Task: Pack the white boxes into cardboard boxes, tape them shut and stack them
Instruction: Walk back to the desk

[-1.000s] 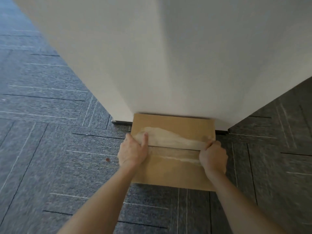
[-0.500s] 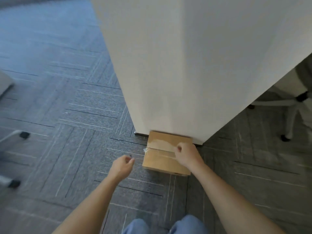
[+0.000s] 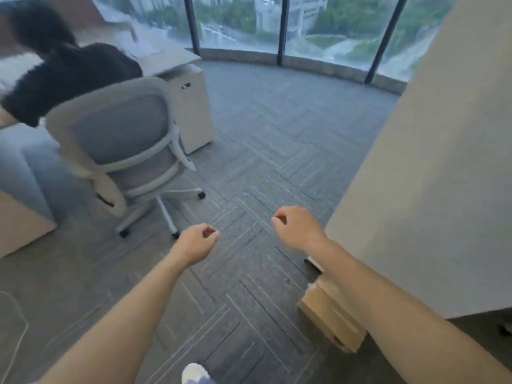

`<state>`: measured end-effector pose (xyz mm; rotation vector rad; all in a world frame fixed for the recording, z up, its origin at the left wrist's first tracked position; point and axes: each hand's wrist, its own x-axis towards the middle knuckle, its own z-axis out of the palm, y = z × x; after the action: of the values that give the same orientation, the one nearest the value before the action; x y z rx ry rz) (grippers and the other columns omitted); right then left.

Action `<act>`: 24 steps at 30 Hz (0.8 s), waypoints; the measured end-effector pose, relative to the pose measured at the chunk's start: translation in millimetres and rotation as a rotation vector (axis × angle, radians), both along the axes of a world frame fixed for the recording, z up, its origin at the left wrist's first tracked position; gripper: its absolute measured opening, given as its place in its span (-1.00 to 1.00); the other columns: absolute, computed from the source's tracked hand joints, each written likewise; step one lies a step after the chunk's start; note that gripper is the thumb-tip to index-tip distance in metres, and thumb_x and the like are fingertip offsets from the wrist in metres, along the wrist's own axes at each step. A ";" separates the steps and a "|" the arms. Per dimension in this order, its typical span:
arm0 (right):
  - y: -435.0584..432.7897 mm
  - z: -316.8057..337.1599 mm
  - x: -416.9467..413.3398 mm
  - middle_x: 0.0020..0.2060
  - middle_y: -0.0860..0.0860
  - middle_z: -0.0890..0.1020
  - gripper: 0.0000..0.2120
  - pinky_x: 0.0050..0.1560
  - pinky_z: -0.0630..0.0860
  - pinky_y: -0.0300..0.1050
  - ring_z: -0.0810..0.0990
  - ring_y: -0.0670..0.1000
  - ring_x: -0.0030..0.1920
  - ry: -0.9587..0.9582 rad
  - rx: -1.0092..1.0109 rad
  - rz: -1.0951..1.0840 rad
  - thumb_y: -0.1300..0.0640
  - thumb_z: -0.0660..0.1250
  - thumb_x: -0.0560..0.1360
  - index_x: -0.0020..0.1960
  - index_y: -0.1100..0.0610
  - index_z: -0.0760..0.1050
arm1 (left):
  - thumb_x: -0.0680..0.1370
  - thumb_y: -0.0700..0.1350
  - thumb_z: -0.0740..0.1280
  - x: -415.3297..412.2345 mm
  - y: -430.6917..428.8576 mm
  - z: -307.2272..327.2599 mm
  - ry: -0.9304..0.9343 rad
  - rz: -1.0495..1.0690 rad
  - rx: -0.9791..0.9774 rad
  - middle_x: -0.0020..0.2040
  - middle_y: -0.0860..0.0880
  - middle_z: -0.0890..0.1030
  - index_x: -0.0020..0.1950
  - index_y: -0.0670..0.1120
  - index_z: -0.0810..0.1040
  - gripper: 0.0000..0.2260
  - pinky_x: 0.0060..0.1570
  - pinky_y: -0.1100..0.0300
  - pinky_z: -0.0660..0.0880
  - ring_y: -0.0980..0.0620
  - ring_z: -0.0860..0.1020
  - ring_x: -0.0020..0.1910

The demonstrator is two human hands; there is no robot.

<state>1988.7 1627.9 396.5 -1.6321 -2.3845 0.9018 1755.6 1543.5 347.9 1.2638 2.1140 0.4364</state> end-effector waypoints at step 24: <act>-245.0 93.0 -629.5 -0.04 0.02 0.67 -0.75 0.01 0.59 -0.02 0.62 0.00 -0.09 0.057 0.158 1.282 0.01 0.22 0.62 0.12 0.10 0.61 | 0.52 0.05 0.36 -416.5 -406.9 78.1 -0.056 1.179 0.309 -0.19 0.11 0.69 -0.10 0.09 0.65 -0.90 0.00 0.09 0.58 0.08 0.65 -0.10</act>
<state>1359.1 1382.9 489.5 0.1720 -3.1934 0.7509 1339.1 1136.6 426.0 -0.0277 2.6063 1.2839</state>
